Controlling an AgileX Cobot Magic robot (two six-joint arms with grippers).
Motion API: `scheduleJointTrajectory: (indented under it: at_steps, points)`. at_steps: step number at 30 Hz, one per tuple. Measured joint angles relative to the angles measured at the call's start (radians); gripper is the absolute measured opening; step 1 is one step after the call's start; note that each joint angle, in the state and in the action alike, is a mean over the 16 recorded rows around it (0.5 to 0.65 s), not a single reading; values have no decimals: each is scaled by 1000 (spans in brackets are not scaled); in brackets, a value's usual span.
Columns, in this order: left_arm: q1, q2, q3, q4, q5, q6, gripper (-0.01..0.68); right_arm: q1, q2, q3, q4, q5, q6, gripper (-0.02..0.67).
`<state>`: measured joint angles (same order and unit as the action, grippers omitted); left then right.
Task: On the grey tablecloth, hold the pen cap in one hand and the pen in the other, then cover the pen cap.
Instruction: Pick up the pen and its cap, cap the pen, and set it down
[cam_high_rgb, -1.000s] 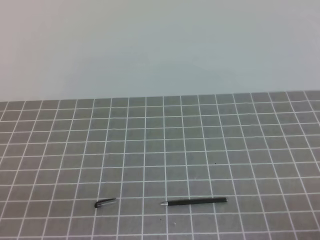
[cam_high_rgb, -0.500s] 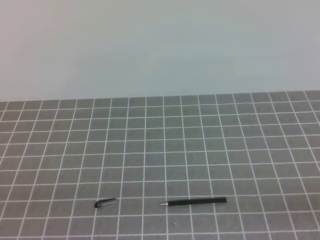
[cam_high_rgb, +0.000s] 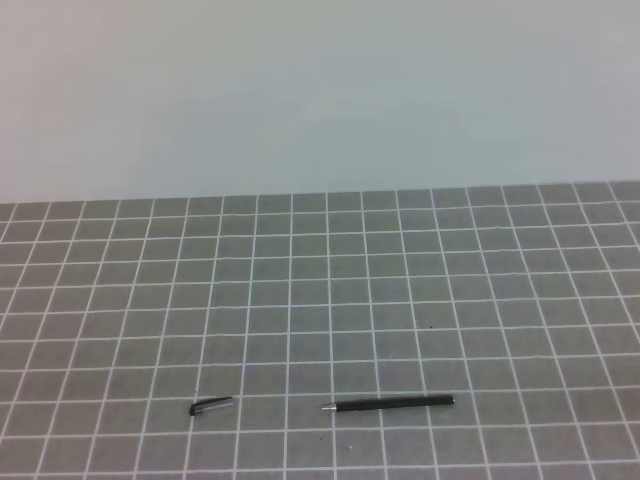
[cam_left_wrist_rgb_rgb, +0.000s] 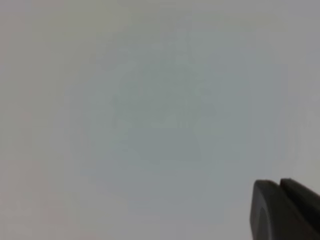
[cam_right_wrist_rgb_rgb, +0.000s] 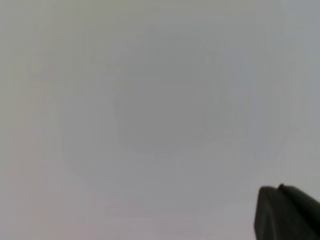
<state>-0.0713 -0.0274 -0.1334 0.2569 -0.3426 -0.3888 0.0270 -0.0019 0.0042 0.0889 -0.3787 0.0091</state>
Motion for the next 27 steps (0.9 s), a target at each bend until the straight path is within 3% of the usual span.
scheduleJointTrajectory:
  at_steps: [7,13,27]
  points:
    - [0,0,-122,168,297,-143,1,0,0,-2,21,22,16,0]
    - [0,0,-142,239,498,-174,0,0,0,-3,36,61,80,-1]
    - [-2,9,-89,259,589,-163,0,0,39,-198,-38,405,190,-2]
